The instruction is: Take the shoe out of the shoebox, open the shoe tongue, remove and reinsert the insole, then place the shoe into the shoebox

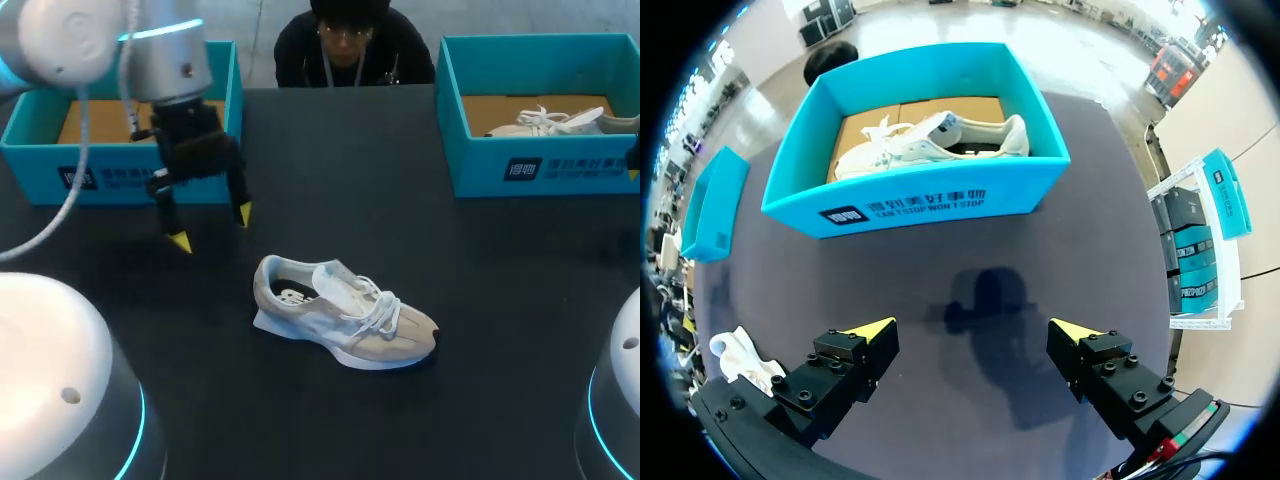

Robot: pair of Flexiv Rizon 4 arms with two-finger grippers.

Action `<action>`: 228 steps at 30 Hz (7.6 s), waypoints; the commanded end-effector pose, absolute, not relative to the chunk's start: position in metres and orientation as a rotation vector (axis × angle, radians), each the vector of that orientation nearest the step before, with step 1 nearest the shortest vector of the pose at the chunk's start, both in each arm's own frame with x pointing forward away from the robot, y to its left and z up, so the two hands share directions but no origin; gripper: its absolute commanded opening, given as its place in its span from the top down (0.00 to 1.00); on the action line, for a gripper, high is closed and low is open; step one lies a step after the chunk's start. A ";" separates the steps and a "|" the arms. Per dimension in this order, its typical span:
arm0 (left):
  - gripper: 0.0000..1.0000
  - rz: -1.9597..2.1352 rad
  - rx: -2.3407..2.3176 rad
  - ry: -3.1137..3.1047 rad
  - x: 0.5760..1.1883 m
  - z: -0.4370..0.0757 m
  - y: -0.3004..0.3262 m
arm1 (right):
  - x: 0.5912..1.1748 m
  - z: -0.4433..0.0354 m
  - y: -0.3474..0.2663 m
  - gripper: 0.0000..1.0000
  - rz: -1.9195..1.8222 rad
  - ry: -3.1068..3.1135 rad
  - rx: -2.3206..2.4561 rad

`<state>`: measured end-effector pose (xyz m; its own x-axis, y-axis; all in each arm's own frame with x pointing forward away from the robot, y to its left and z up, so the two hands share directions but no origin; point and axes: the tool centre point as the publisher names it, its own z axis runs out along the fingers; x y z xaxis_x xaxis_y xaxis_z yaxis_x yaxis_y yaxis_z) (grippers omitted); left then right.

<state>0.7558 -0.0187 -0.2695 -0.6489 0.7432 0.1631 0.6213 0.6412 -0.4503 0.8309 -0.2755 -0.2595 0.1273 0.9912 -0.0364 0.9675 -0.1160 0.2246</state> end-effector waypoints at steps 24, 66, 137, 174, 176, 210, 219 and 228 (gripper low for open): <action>0.00 1.396 -0.566 -2.805 0.728 -0.280 0.043 | 0.831 -0.260 -0.276 0.00 0.184 1.949 2.204; 0.00 1.989 0.126 -2.658 0.694 -0.369 0.093 | 0.831 -0.260 -0.276 0.00 0.184 1.949 2.204; 0.00 1.845 0.001 -2.558 0.742 -0.394 0.090 | 0.831 -0.260 -0.276 0.00 0.184 1.949 2.204; 0.00 1.887 0.100 -2.547 0.725 -0.395 0.074 | 0.831 -0.260 -0.276 0.00 0.184 1.949 2.204; 0.00 1.887 0.100 -2.547 0.725 -0.395 0.074 | 0.831 -0.260 -0.276 0.00 0.184 1.949 2.204; 0.00 1.730 -0.185 -2.543 0.736 -0.385 0.034 | 0.831 -0.260 -0.276 0.00 0.184 1.949 2.204; 0.00 1.690 -0.257 -2.555 0.746 -0.390 0.008 | 0.831 -0.260 -0.276 0.00 0.184 1.949 2.204; 0.00 1.656 -0.309 -2.553 0.757 -0.391 -0.004 | 0.831 -0.260 -0.276 0.00 0.184 1.949 2.204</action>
